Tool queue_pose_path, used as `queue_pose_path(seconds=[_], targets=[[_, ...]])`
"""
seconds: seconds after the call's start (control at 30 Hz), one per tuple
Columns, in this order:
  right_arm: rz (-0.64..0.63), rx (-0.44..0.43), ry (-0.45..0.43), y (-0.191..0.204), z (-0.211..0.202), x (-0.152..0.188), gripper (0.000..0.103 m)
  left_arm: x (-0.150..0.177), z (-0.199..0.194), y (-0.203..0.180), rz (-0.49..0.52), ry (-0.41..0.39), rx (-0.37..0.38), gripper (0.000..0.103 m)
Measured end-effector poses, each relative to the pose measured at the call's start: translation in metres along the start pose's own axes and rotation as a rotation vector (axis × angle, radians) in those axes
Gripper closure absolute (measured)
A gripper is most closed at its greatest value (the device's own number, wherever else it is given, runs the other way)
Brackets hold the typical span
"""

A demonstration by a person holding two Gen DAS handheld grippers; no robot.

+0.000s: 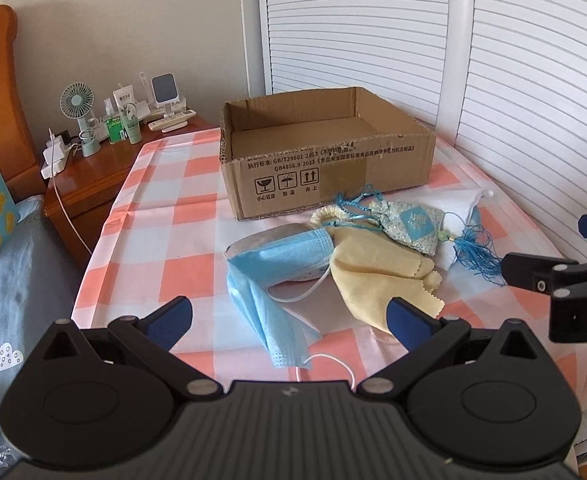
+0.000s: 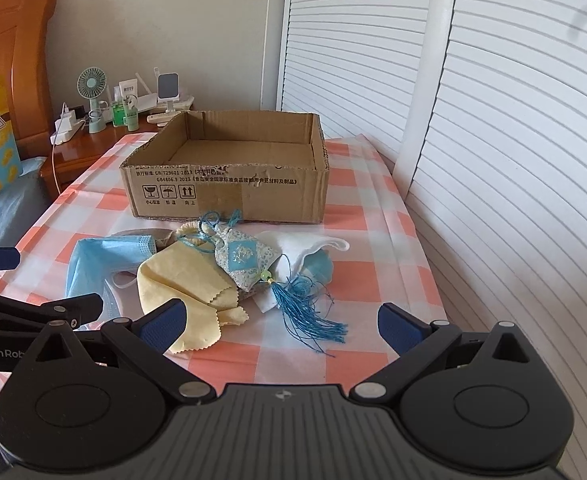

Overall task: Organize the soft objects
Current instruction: 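Lower the left tool onto the blue mask while the right tool approaches the tasseled sachet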

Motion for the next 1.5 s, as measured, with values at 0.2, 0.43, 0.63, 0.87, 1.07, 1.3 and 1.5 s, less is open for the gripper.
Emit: queue_pose_path(seconds=[0.2,0.43,0.63,0.87,1.07,1.3,1.5], targets=[[-0.01,-0.007,0.006,-0.002,0.011,0.003,0.0,0.004,0.018,0.012,-0.025,0.038,-0.009,0.001],[-0.059,-0.037,-0.006,-0.001,0.024,0.009,0.0,0.003,0.039,0.02,-0.02,0.061,-0.031,0.0],[-0.081,-0.045,0.011,-0.001,0.034,0.016,0.0,0.009,0.059,0.03,-0.044,0.107,-0.045,0.0],[-0.064,-0.088,0.034,0.0,0.043,0.014,0.0,0.016,0.065,0.043,-0.054,0.144,-0.077,0.0],[-0.089,-0.094,0.034,0.006,0.048,0.013,0.0,0.021,0.062,0.063,-0.068,0.157,-0.124,0.001],[-0.109,-0.1,0.039,0.012,0.05,0.012,0.0,0.024,0.06,0.094,-0.116,0.159,-0.216,0.001],[-0.116,-0.099,0.03,0.014,0.048,0.011,0.0,0.03,0.05,0.095,-0.143,0.173,-0.147,0.001]])
Point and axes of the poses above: each gripper's, at about its wrist camera, not at the fingertips, and z roughly the way its jaws point, y to its left, x to its underside, the point moved 4 cm from there along z, roughly the way its jaws point, and after that the axes turned 8 degrees about x, right-handed, at the moved point
